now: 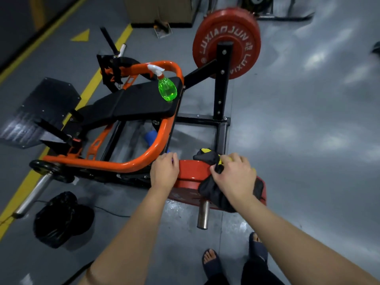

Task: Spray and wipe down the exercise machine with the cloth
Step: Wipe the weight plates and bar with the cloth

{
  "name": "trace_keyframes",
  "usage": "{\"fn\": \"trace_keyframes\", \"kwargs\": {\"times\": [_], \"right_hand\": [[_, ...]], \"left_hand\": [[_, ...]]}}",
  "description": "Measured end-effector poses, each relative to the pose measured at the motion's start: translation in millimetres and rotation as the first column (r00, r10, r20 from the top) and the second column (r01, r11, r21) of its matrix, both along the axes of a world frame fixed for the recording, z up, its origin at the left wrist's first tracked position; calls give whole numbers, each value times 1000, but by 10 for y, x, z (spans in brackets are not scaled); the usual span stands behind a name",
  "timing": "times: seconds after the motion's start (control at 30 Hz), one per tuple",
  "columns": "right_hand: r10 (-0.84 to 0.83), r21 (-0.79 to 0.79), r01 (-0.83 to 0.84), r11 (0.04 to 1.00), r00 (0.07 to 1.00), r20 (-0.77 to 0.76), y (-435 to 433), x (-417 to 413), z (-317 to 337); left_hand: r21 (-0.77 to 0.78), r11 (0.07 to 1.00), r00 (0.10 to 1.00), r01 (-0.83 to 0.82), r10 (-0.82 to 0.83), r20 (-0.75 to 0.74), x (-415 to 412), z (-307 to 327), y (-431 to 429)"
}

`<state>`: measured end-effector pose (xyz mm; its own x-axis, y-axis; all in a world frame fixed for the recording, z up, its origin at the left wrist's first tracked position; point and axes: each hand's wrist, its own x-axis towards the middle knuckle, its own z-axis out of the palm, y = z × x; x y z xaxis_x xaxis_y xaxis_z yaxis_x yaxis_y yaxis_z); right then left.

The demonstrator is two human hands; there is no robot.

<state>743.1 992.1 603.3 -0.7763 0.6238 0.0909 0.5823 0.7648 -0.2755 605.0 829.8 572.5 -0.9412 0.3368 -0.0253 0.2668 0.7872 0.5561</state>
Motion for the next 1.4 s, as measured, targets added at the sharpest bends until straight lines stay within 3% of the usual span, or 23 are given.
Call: {"fn": "trace_keyframes", "kwargs": {"times": [0.17, 0.33, 0.5, 0.67, 0.83, 1.13, 1.3, 1.33, 1.4], "right_hand": [[15, 96, -19, 995, 999, 40, -62, -168, 59], [121, -6, -121, 993, 992, 34, -7, -164, 104], [156, 33, -153, 988, 980, -122, 80, 160, -57], [52, 44, -42, 998, 966, -253, 108, 260, -102], [18, 52, -8, 999, 981, -193, 34, 121, -125], [35, 107, -32, 994, 999, -23, -203, -332, 53], [226, 129, -196, 972, 931, -288, -133, -8, -100], [208, 105, -184, 977, 926, -315, -30, 90, -140], [15, -12, -19, 1000, 961, -277, 230, 260, -224]], "left_hand": [[188, 971, 988, 146, -153, 22, 411, 214, 508], [189, 981, 996, 50, -62, 59, 487, 216, 628], [289, 954, 987, 85, -120, 106, 410, 158, 516], [416, 909, 978, 24, -108, 180, 367, 171, 463], [339, 937, 992, 81, -109, 64, 297, 36, 441], [351, 936, 987, 7, -63, 150, 123, -25, 216], [294, 956, 973, -18, -51, 226, -10, -57, 49], [273, 962, 973, -19, -46, 228, -25, -61, 22], [244, 969, 968, -33, -30, 250, -48, -104, -23]]}}
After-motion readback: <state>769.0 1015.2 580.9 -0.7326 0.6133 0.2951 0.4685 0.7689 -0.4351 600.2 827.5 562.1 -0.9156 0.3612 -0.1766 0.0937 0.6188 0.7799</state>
